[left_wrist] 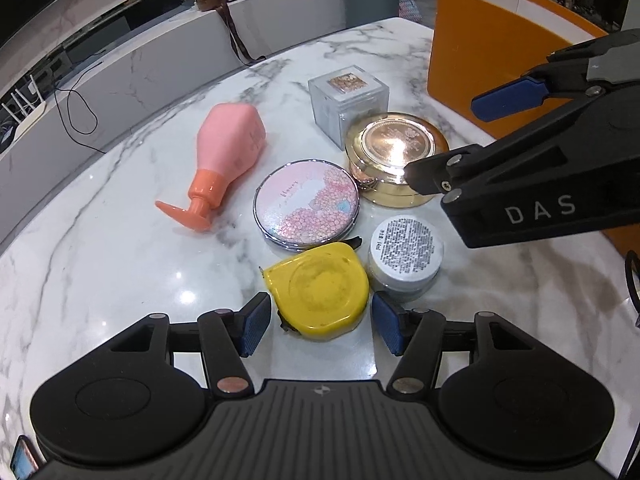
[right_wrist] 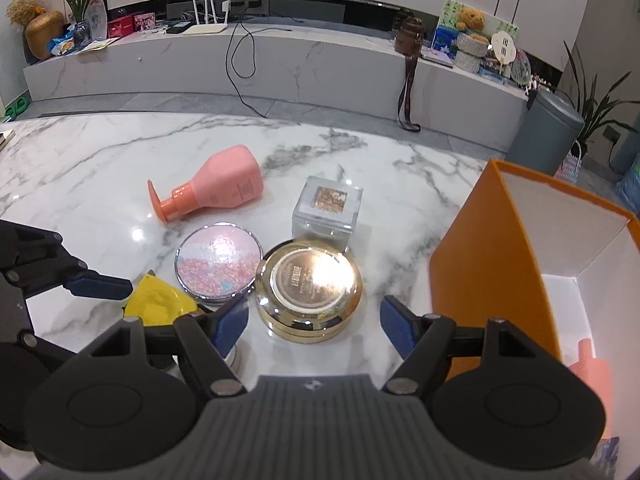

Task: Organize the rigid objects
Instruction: 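Grasp the yellow tape measure with the left tool while the right tool grasps the gold jar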

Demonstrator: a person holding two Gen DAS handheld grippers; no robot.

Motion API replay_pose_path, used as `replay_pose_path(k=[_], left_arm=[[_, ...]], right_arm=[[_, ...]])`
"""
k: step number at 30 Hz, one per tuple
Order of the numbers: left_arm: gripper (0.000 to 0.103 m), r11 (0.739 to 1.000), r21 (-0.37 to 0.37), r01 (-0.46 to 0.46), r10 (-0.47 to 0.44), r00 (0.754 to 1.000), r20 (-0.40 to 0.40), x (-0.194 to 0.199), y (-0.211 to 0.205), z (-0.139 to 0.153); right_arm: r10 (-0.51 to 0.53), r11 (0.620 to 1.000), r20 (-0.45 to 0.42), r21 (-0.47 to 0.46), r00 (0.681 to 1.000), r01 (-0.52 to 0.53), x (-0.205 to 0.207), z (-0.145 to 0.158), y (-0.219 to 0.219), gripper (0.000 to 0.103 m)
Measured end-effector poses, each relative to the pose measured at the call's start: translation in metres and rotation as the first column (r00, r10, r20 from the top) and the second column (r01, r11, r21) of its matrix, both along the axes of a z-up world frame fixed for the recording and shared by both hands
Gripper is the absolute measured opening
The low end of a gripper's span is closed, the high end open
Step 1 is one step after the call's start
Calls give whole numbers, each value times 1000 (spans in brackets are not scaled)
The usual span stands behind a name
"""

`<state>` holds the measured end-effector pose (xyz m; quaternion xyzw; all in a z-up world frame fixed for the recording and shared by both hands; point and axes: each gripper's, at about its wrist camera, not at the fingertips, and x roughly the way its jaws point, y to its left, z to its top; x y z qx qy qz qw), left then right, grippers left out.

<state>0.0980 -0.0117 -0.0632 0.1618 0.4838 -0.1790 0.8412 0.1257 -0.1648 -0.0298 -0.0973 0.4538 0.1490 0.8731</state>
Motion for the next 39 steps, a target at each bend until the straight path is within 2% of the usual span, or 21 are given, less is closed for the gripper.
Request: replay_pose_path(k=[5, 8, 16, 22, 29, 39], left_arm=[[70, 999, -41, -14, 15, 1000, 25, 4, 4, -3], [70, 998, -59, -16, 17, 1000, 24, 7, 6, -3], [71, 993, -112, -26, 27, 1000, 13, 10, 14, -5], [71, 993, -117, -18, 21, 1000, 19, 10, 15, -5], [70, 993, -118, -12, 14, 1000, 15, 12, 16, -4], [65, 993, -121, -8, 10, 1000, 14, 12, 15, -4]], right_arm=[[-6, 1000, -21, 10, 1000, 6, 6, -9, 1, 73], [-11, 1000, -27, 17, 1000, 11, 10, -12, 2, 76], [-37, 999, -36, 19, 999, 38, 19, -23, 6, 76], [-86, 994, -61, 56, 994, 89, 30, -36, 5, 77], [-107, 993, -74, 49, 992, 110, 37, -50, 9, 77], [-103, 993, -44, 53, 994, 105, 39, -53, 11, 75]])
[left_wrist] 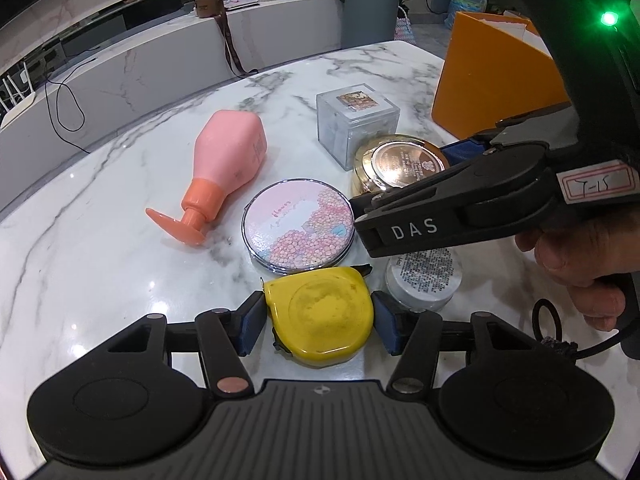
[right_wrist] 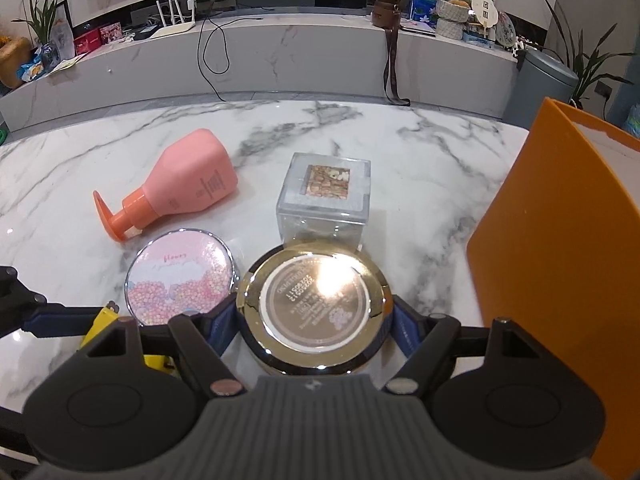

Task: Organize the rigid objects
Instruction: 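Grasp the yellow tape measure with the left tool while the right tool grasps the gold jar, then lift the tape measure and gold jar and carry them over the orange box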

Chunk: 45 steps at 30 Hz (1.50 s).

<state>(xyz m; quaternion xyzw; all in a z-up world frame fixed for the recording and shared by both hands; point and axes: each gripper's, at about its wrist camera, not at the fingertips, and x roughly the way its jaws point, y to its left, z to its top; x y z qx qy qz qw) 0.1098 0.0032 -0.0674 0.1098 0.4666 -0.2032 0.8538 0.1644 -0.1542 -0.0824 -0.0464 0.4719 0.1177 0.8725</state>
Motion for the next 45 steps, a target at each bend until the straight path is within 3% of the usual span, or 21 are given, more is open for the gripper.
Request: replay_pose_path(k=[5, 45], left_arm=[[64, 999, 33, -11, 10, 1000, 14, -1, -2, 2], [63, 998, -7, -59, 59, 987, 150, -21, -11, 85]], right_arm=[[11, 1000, -8, 1, 1000, -11, 0, 1, -2, 75], [5, 999, 114, 52, 993, -11, -36, 71, -22, 75]])
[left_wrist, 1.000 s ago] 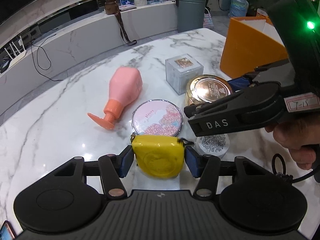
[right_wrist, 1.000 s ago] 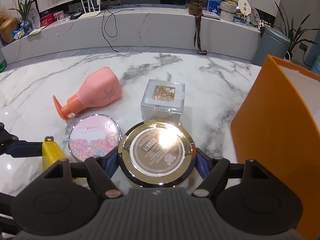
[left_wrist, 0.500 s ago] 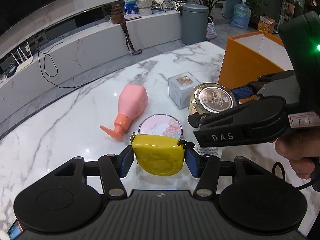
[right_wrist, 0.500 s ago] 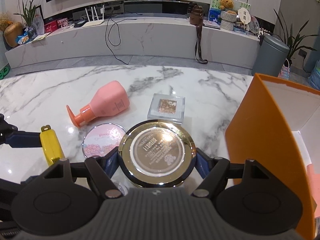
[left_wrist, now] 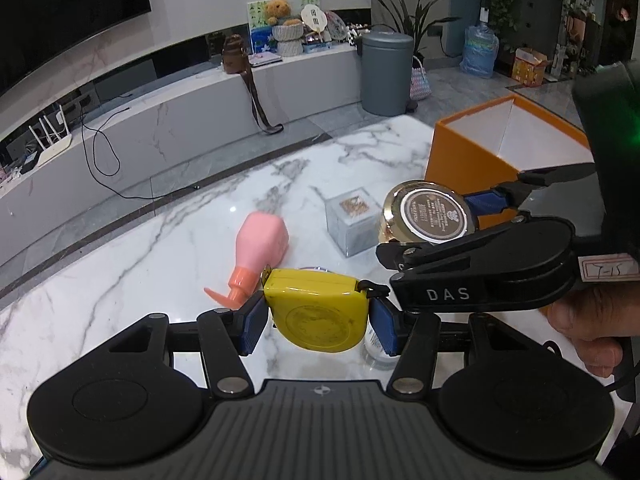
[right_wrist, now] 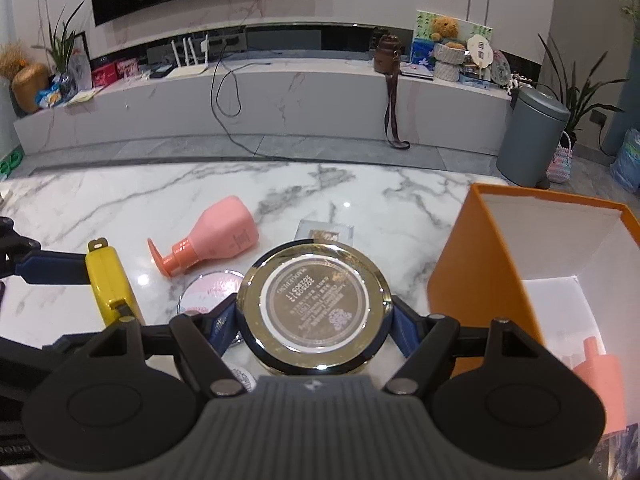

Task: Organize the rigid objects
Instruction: 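Lift the tape measure and gold jar and carry them over the orange box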

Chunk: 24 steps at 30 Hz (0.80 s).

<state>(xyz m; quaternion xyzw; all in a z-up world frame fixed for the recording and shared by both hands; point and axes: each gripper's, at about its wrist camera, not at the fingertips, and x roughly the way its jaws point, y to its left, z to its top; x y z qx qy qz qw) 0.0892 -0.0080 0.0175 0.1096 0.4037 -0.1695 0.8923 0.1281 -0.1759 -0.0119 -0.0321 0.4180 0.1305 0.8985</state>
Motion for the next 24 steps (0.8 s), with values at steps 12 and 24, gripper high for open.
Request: replay_pose_path(k=[12, 24], left_arm=[[63, 1000, -14, -3, 4, 999, 33, -5, -14, 17], [63, 999, -37, 36, -33, 998, 61, -11, -47, 30]], right_arm=[[-40, 998, 54, 44, 998, 38, -13, 30, -31, 75], [-94, 991, 81, 98, 992, 86, -23, 47, -72, 75]])
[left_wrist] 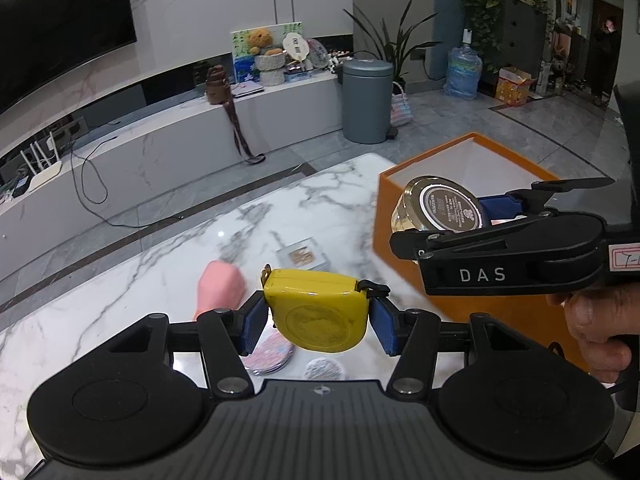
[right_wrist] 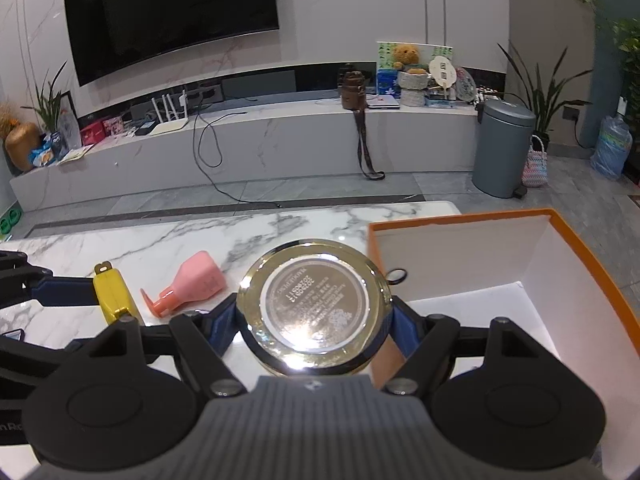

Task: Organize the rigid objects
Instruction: 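Lift the tape measure and gold jar and carry them over the orange box, then lower the tape measure and gold jar into the orange box and release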

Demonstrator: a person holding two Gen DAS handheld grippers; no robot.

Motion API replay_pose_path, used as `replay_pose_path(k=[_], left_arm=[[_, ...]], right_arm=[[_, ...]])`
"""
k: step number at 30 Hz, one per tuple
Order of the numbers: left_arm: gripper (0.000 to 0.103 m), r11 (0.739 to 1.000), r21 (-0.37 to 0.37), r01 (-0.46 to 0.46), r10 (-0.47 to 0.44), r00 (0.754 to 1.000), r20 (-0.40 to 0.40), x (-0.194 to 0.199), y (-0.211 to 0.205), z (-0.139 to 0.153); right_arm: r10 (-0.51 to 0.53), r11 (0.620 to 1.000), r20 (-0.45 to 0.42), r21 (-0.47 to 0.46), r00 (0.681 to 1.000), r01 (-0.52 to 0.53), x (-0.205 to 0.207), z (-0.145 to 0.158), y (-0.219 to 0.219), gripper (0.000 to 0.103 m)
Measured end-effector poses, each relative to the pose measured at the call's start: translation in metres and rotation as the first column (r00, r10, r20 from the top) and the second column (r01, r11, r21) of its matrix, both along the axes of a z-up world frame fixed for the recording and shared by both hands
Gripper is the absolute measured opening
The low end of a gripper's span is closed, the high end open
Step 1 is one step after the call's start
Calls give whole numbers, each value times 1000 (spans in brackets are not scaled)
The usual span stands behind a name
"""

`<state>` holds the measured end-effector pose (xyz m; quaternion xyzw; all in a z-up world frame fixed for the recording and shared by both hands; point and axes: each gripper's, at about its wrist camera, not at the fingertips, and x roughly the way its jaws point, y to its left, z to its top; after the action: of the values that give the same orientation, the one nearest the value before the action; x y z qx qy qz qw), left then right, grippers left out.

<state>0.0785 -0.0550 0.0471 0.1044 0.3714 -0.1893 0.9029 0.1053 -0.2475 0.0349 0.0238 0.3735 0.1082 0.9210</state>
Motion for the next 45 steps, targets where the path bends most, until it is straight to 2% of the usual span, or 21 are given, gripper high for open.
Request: replay_pose_path(k=[20, 27, 36, 45], left_arm=[[63, 995, -38, 92, -91, 996, 8, -4, -74, 1], [63, 987, -74, 142, -142, 990, 6, -2, -106, 2], [63, 979, -83, 184, -187, 982, -21, 3, -142, -9], [63, 976, -53, 212, -214, 976, -40, 8, -164, -23]], right_arm=[[-124, 991, 3, 54, 992, 124, -6, 4, -79, 75], [-186, 982, -20, 44, 982, 186, -5, -5, -114, 75], [-222, 974, -54, 27, 974, 224, 0, -14, -148, 75], [-235, 972, -75, -15, 969, 235, 1, -21, -167, 75]])
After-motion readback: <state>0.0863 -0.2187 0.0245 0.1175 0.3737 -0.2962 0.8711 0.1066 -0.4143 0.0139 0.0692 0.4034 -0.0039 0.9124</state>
